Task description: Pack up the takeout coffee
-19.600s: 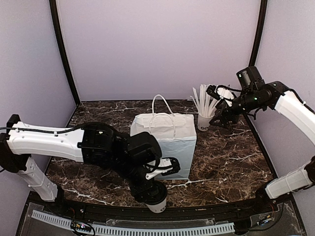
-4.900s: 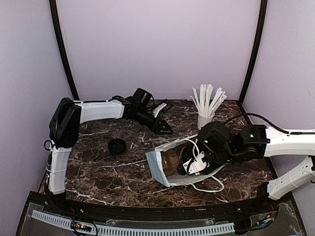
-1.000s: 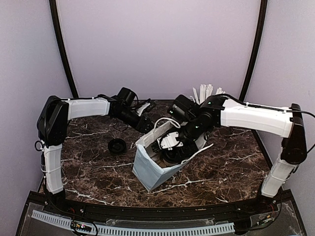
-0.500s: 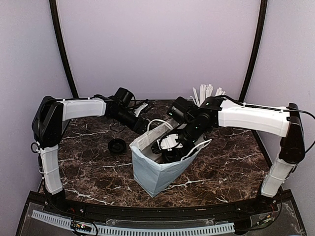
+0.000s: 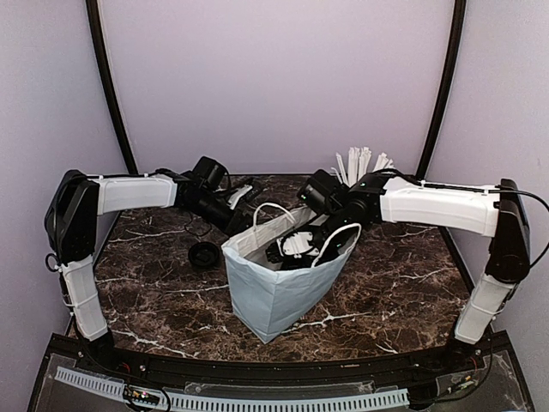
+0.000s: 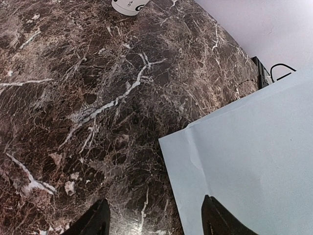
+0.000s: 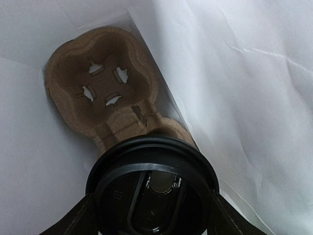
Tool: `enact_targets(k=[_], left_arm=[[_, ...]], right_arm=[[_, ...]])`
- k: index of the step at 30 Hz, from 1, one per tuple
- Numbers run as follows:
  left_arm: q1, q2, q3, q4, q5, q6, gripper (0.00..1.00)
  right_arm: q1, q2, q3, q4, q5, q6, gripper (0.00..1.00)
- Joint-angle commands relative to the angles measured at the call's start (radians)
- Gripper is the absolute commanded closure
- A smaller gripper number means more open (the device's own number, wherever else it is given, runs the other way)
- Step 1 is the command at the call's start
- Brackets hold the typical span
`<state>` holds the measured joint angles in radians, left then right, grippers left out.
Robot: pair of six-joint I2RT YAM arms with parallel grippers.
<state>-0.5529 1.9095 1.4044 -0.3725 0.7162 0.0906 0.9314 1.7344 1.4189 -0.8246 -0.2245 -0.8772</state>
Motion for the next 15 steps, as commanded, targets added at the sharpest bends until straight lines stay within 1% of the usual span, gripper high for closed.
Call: enact_targets(k=[1,5,9,15], left_arm=[[0.001,-0.057,-0.018,0.015,0.026,0.02,0.34],[0.001,-0.064,-0.029,0.019,0.031,0.029,0.34],[0.001,-0.067,-0.039,0.027,0.031,0.031,0.34],[0.001,-0.069,-0.044,0.034,0.037,0.029,0.34]], right_arm=[[-0.008,0.085,-0.069,0.01,0.003,0.007,0.53],[-0.004,0.132,-0.015,-0.062,0.046,-0.009,0.54],[0.013,0.179,0.042,-0.107,0.147,-0.004,0.54],[0.028,0.227,0.032,-0.086,0.22,0.052,0.55]])
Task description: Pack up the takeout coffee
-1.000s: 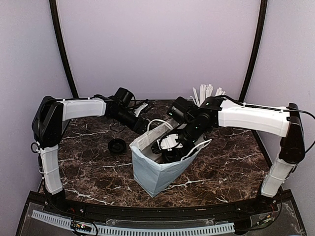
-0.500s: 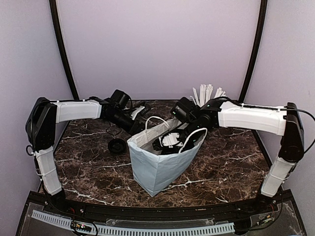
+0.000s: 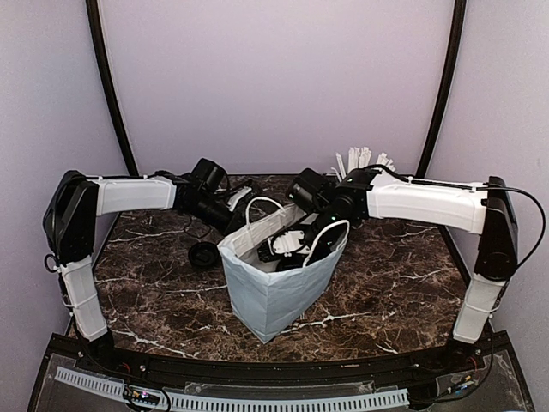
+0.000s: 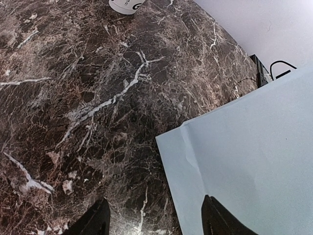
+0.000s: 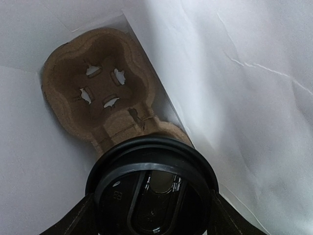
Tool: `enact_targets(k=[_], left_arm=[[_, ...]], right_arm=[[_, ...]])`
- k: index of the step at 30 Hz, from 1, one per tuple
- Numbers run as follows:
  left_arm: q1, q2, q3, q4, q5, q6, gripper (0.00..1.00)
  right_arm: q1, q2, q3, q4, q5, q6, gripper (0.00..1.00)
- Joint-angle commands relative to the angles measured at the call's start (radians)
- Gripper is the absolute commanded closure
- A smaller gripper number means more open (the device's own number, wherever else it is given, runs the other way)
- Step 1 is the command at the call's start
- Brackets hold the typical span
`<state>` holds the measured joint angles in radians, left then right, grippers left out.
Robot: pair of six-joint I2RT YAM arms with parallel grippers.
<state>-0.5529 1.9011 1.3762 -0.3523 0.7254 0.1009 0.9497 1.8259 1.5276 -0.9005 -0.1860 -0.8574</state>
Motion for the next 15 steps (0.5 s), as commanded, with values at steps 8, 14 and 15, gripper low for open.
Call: enact_targets(k=[8,14,15], left_arm=[[0.001,-0.062,-0.026,0.023,0.038,0.019,0.34],[0.003,-0.06,-0.029,0.024,0.037,0.019,0.34],[0.002,-0.059,-0.029,0.024,0.037,0.018,0.34]], right_arm=[[0.06,0.144,-0.048,0.0,0.25,0.098,0.56],[-0.003,0.152,-0.044,-0.023,0.194,0.139,0.56],[-0.01,0.159,-0.033,-0.029,0.169,0.146,0.56]])
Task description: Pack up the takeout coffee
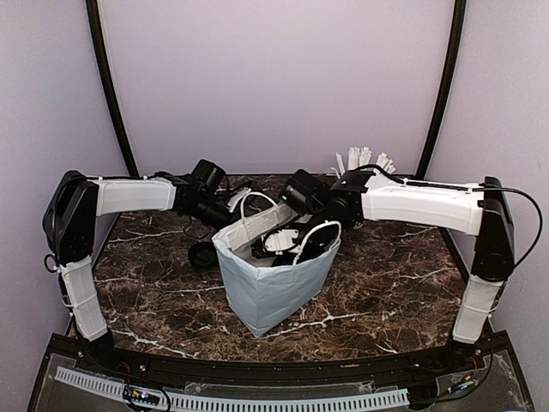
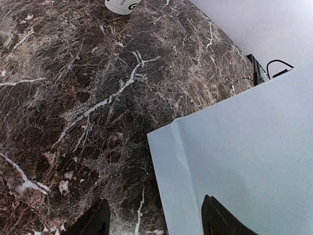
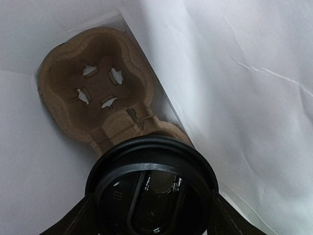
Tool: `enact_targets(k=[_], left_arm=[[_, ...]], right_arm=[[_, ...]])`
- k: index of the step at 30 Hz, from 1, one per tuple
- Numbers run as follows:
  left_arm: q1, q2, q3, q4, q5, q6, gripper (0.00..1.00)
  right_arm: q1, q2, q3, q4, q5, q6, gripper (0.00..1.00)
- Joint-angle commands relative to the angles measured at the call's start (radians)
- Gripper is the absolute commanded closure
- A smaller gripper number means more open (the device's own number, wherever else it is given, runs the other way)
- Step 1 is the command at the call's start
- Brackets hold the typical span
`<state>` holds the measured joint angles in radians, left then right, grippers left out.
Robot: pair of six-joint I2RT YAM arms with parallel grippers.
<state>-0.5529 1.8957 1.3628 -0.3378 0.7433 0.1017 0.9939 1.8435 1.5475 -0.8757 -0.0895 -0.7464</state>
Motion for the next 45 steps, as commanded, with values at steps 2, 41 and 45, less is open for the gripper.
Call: enact_targets(k=[2,41,45], left_arm=[[0.002,-0.051,-0.015,0.011,0.022,0.016,0.34],[0.002,-0.073,-0.025,0.009,0.015,-0.002,0.34],[0.003,-0.075,-0.025,0.007,0.02,0.0,0.34]], right_arm=[[-0.051,0.141,-0.061,-0.041,0.071,0.039,0.56],[0.016,0.026,0.142,-0.202,-0.04,0.046,0.25],[0.025,0.022,0.181,-0.237,-0.046,0.043,0.02]])
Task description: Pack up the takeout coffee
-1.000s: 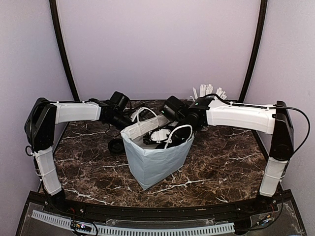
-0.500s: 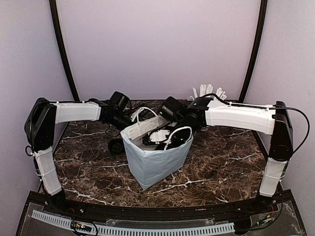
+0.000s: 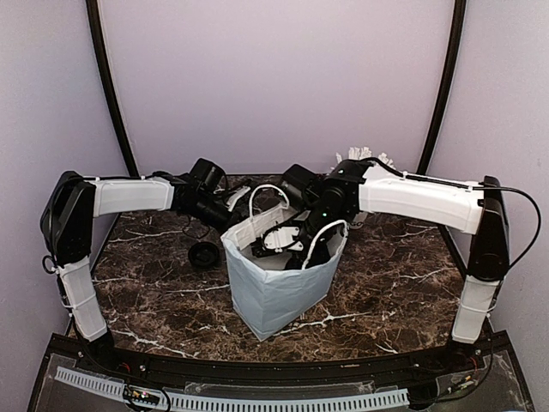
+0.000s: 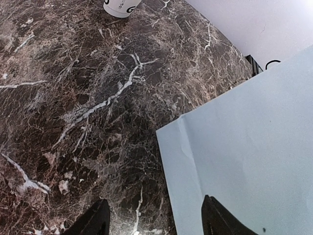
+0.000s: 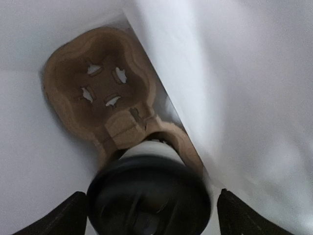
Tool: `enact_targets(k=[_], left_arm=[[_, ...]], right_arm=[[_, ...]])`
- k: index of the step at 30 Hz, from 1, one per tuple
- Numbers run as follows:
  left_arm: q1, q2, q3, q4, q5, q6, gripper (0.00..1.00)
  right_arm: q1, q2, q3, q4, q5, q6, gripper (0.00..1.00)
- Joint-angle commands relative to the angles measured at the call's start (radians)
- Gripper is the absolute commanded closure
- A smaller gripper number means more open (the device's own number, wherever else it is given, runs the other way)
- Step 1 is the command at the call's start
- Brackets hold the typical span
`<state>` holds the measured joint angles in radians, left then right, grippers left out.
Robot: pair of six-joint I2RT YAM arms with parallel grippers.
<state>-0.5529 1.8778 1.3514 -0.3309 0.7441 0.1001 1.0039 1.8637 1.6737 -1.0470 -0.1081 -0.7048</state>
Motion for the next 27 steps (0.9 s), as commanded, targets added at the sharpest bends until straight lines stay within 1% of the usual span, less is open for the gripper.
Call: enact_targets(k=[1,9,13,22,27], left_arm=[[0.002,-0.058,-0.014,0.0,0.02,0.001,0.34],[0.002,-0.067,-0.004,-0.021,0.017,0.019,0.34],[0.002,-0.118,0.026,-0.058,0.006,0.016,0.34],[0.0,-0.377,0.088,-0.194,-0.128,-0.039,0.34],[-0.045,-0.509,0.096,-0.27,-0.179,-0.091,0.34]], right_arm=[[0.015,-0.001,0.062,-0.073,-0.031,0.002,0.01],[0.037,-0.051,0.11,-0.118,-0.018,-0.003,0.01],[0.044,-0.071,0.17,-0.147,-0.015,0.001,0.01],[0.046,-0.125,0.227,-0.171,-0.002,-0.01,0.01],[0.046,-0.165,0.254,-0.167,0.022,-0.021,0.01]])
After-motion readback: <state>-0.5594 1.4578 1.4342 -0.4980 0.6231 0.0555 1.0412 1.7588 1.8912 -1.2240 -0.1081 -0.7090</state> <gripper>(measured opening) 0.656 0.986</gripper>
